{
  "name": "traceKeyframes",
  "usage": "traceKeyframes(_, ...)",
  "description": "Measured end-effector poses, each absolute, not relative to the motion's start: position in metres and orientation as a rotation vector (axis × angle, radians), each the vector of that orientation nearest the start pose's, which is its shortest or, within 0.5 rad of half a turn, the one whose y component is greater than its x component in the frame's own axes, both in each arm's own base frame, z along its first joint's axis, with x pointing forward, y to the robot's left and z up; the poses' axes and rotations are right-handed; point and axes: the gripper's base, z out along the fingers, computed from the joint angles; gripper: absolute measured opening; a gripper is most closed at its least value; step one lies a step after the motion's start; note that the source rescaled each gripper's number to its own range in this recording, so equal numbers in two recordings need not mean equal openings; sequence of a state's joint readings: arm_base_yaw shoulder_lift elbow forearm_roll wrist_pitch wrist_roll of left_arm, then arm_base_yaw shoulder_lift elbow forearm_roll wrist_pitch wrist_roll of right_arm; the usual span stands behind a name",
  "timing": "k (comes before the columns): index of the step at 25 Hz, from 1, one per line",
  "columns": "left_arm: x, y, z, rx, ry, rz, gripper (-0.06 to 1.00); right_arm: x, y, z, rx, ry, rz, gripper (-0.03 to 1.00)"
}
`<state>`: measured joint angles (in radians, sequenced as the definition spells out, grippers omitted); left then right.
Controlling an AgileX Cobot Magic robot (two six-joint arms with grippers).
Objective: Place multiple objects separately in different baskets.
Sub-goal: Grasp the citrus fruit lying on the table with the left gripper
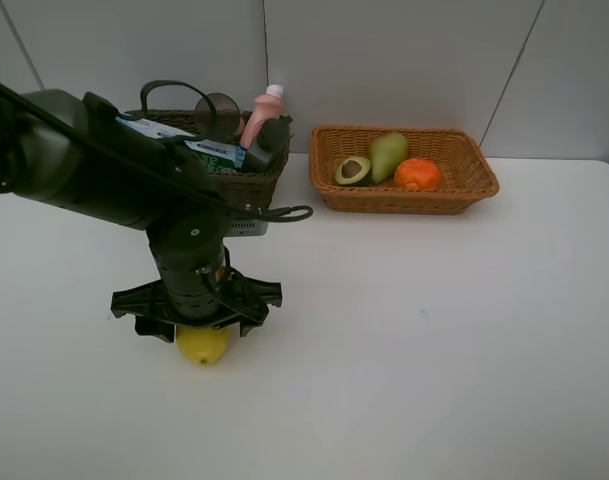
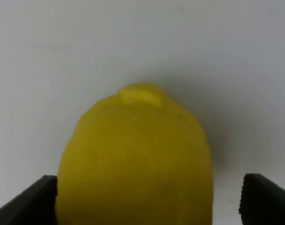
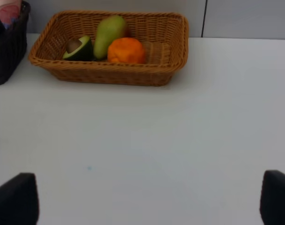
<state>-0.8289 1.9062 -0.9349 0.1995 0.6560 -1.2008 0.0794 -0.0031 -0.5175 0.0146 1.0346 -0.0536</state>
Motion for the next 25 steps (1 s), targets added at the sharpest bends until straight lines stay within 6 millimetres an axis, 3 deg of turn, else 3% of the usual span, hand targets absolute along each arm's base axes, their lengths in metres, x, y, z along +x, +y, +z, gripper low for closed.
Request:
traceKeyframes(14,0.2168,-0.2203,0.1067,-0.333,3.005,0.056,0.99,-0.0065,0.0006,0.2842,-0.133,1.993,0.034,1.00)
traceKeyframes(17,0.2168,-0.2203,0.1067,-0.333,3.005,0.056,0.91,-0.0065,0.0006,0.2842,-0.133,1.993,0.034,1.00)
traceKeyframes(19,0.2168,-0.2203,0.1067,-0.332,3.005,0.057,0.77,-0.0065,0.0006,0.2842,-0.133,1.993,0.034,1.00)
traceKeyframes(25,0.2165,-0.2203,0.1066,-0.338,3.008,0.056,0.75,-0.0065,0.0006,0.2842,-0.133,1.993,0.034,1.00)
